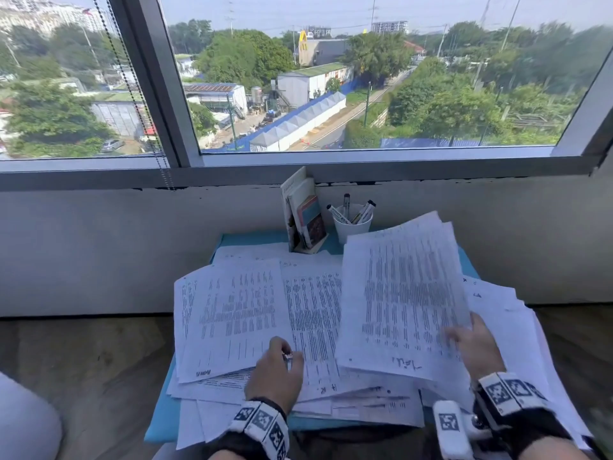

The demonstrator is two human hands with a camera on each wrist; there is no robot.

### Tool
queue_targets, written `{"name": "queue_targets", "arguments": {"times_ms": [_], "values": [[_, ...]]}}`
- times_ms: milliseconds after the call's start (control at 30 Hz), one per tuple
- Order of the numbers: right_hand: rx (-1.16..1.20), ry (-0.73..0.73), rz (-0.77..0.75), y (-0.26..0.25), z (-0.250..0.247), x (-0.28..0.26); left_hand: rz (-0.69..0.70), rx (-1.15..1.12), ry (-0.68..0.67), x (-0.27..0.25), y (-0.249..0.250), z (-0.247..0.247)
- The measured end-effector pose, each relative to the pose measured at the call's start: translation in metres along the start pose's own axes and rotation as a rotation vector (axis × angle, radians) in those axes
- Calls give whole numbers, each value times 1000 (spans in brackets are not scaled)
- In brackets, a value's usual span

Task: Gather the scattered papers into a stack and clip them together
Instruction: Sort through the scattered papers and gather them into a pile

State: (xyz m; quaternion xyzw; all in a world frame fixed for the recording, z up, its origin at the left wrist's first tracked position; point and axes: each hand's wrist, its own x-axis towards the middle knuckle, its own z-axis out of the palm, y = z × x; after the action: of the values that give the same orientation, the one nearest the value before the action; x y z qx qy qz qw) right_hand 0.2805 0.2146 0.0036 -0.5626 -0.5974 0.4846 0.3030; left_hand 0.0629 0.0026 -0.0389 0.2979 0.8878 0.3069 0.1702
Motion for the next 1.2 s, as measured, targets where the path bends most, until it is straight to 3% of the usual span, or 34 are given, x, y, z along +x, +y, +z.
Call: {"name": "queue_targets", "arguments": {"times_ms": [133, 267, 400, 600, 667, 733, 867, 967, 1067, 1133, 1200], "values": [[-223, 114, 105, 11, -71, 51, 189, 348, 8, 31, -15, -12], [-486, 55, 253, 58, -97, 76, 180, 549, -105, 49, -27, -19], [-627, 48, 195, 75, -86, 71, 123, 598, -201, 56, -32, -17], [-778, 270, 202, 64, -71, 56, 160, 626, -231, 57, -31, -15], [-829, 320, 125, 44, -55, 47, 198, 654, -226, 56, -31, -16], [-835, 235, -6, 21, -30, 35, 232, 674, -216, 56, -30, -16], [-584, -146, -265, 1, 36, -3, 217, 619, -95, 53, -22, -19], [-279, -451, -106, -2, 87, -32, 248, 350, 118, 46, -16, -19], [191, -582, 261, -7, 117, -49, 522, 152, 217, 29, -4, -14], [379, -613, 387, -5, 122, -49, 769, 220, 176, 13, 5, 1], [408, -559, 435, 2, 118, -44, 1019, 272, 91, -1, 15, 17]]}}
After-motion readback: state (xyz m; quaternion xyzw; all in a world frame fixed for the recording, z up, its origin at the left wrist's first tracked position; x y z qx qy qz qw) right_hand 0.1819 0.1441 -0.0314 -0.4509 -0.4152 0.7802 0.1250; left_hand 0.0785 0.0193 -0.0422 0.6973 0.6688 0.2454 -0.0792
